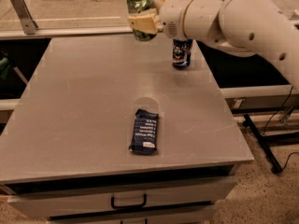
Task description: Move green can near pepsi can
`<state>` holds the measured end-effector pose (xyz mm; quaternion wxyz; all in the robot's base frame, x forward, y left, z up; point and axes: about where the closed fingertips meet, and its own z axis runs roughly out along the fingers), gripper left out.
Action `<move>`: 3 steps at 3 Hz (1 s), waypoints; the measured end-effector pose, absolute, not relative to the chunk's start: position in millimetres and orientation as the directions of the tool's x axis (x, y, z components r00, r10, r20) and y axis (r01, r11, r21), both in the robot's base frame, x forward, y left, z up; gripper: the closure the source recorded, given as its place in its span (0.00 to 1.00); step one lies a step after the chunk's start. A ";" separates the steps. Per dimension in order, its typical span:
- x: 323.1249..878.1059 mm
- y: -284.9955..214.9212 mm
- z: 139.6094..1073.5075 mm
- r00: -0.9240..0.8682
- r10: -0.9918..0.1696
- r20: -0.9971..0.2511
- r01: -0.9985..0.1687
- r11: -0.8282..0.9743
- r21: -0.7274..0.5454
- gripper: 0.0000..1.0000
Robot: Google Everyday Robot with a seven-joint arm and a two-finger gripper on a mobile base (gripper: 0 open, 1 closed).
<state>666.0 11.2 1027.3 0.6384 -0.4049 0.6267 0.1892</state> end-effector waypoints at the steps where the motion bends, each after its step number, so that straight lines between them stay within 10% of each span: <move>1: 656.6 -47.7 1042.3 0.130 -0.276 -0.952 -0.680 0.674 -0.288 1.00; 3: 643.8 -144.8 1053.8 0.116 -0.310 -0.944 -0.569 0.758 -0.319 1.00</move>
Offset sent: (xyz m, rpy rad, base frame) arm -0.0240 -0.1902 0.0562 -0.0163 -0.0801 -0.3221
